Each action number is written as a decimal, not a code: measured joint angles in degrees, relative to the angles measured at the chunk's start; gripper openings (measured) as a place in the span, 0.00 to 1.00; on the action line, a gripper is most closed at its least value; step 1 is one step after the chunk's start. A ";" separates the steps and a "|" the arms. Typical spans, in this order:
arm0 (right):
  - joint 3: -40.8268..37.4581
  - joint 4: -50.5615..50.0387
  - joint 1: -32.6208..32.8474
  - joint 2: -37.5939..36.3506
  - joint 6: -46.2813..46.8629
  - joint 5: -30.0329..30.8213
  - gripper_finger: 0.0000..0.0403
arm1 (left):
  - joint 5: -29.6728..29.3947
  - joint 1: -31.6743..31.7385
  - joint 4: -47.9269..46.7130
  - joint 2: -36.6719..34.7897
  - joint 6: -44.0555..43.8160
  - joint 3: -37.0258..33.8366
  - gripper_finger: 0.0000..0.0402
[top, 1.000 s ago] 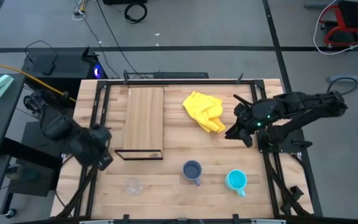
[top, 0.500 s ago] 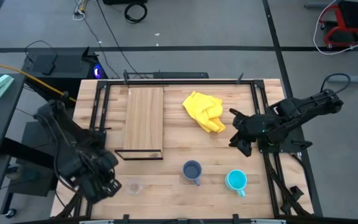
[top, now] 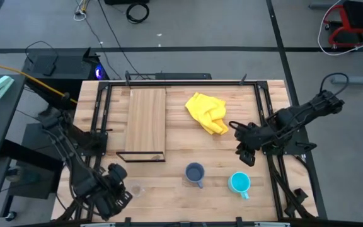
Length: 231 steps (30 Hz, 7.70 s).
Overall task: Stack small to large cups/mugs on shelf
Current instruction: Put the transparent mug on the shelf, then put the light blue mug on the shelf
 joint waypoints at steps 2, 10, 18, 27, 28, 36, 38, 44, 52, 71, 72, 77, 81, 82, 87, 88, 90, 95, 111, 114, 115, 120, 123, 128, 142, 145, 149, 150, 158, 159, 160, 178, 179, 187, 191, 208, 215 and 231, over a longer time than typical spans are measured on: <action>0.00 -0.65 0.48 0.60 0.05 0.59 0.31 | 0.46 0.07 -0.21 1.18 -0.50 -0.02 0.31; 0.00 -1.34 0.53 2.43 -0.33 0.63 0.31 | 0.54 0.39 3.16 2.34 -6.54 -4.87 0.27; 0.00 -1.36 0.53 2.48 -1.09 1.25 0.31 | 1.03 1.88 12.40 2.28 -7.20 -11.04 0.23; 0.00 -1.34 0.53 2.48 -1.25 1.68 0.31 | 1.77 3.58 13.01 1.82 -7.12 -12.50 0.21; 0.00 -1.34 0.53 2.48 -1.25 1.68 0.31 | 1.94 3.63 12.79 1.84 -7.05 -12.54 0.21; 0.00 -1.32 0.53 2.45 -1.23 1.68 0.31 | 2.49 4.68 12.92 1.40 -7.44 -12.65 0.20; 0.00 -1.32 0.53 2.45 -1.24 1.68 0.31 | 2.11 4.71 13.14 0.99 -7.47 -12.55 0.20; 0.00 -1.32 0.53 2.45 -1.49 1.68 0.31 | 2.05 4.70 12.25 0.82 -7.40 -12.55 0.21; 0.00 -1.30 0.53 2.43 -1.67 1.69 0.31 | 1.95 6.64 11.82 0.84 -4.69 -12.55 0.19; -0.02 -1.30 0.53 2.43 -1.69 1.75 0.31 | 5.68 8.12 20.65 0.86 -4.43 -17.73 0.16; -0.02 -1.30 0.53 2.43 -1.69 1.92 0.31 | 5.68 8.22 20.42 0.86 -4.39 -17.55 0.15; -0.02 -1.30 0.53 2.43 -1.69 2.07 0.31 | 5.66 8.50 19.51 0.83 -3.83 -15.97 0.04; -0.02 -1.30 0.53 2.43 -1.69 2.07 0.31 | 5.68 8.48 18.18 0.49 -3.82 -14.98 0.03; -0.02 -1.30 0.53 2.43 -1.69 2.07 0.31 | 5.68 8.48 17.84 0.43 -3.79 -14.62 0.03; -0.02 -1.30 0.53 2.43 -1.69 2.03 0.30 | 5.62 8.99 16.41 -0.92 -0.30 -10.14 0.02; -0.02 -1.30 0.53 2.43 -1.69 2.03 0.29 | 5.42 9.19 15.39 -1.34 0.57 -8.81 0.02; -0.02 -1.30 0.51 2.43 -1.69 2.03 0.28 | 4.53 9.85 13.23 -2.08 2.62 -5.22 0.02; -0.02 -1.28 0.51 2.43 -1.69 1.88 0.26 | 1.98 11.81 -0.08 -2.64 8.45 7.61 0.02; -0.02 -1.28 0.35 1.84 -0.96 1.89 0.25 | -7.33 33.03 -15.25 -3.78 38.94 33.13 0.02; -0.02 -1.28 0.35 1.23 0.12 1.90 0.25 | -7.17 40.00 -15.29 -3.78 45.13 33.20 0.02; -0.02 -1.32 0.35 0.97 0.34 1.92 0.25 | -7.13 42.29 -15.28 -3.75 46.89 33.20 0.02; -0.02 -1.34 0.35 0.34 1.34 1.92 0.25 | -5.88 54.59 -15.29 -3.78 54.91 33.18 0.02; -0.02 -1.29 0.35 0.15 1.49 1.92 0.25 | -3.74 62.10 -15.29 -3.78 60.10 33.18 0.02; -0.02 -1.14 0.20 0.11 1.96 3.34 0.25 | 0.47 73.26 -15.29 -3.57 69.04 33.18 0.02; -0.02 0.53 -8.46 0.24 1.59 4.04 0.25 | 6.90 91.57 -15.33 2.95 92.47 26.21 0.02; -0.02 0.69 -10.05 0.25 1.34 4.04 0.25 | 6.93 93.71 -15.32 5.16 96.01 24.47 0.02; -0.02 1.04 -11.75 0.25 0.28 4.04 0.25 | 6.97 95.74 -13.45 8.23 98.15 23.29 0.02; -0.02 1.04 -12.13 0.25 0.23 4.04 0.25 | 7.04 96.14 -12.91 8.92 98.24 23.04 0.02; -0.02 1.15 -13.70 0.27 -0.11 4.05 0.25 | 10.16 97.71 -5.74 13.28 98.61 19.59 0.02; -0.02 1.15 -13.70 0.29 -0.15 4.04 0.25 | 10.21 97.91 -5.32 13.66 98.31 19.30 0.02; -0.02 1.15 -13.70 0.29 -0.18 4.04 0.25 | 10.33 98.15 -4.95 13.92 97.75 18.93 0.02; -0.02 1.17 -13.95 0.29 -0.65 4.06 0.25 | 10.18 100.71 2.41 14.02 93.06 10.14 0.02; -0.02 1.18 -14.02 0.29 -0.66 4.06 0.25 | 10.17 100.71 3.11 14.02 92.95 9.69 0.02; -0.02 1.19 -14.05 0.29 -0.66 4.08 0.25 | 10.19 100.93 4.44 14.02 92.94 8.44 0.02; -0.02 1.19 -14.05 0.29 -0.64 4.08 0.25 | 10.16 101.08 4.82 14.02 92.68 8.44 0.02; -0.02 1.18 -14.05 0.29 -0.63 4.08 0.25 | 10.12 101.06 4.77 14.02 92.53 8.44 0.10; -0.02 1.19 -14.05 0.29 -0.61 4.08 0.25 | 10.13 101.06 4.77 14.02 92.53 8.44 0.18; -0.02 1.26 -14.03 0.29 -0.62 2.34 0.25 | 14.64 100.47 3.78 -3.32 88.35 8.55 0.21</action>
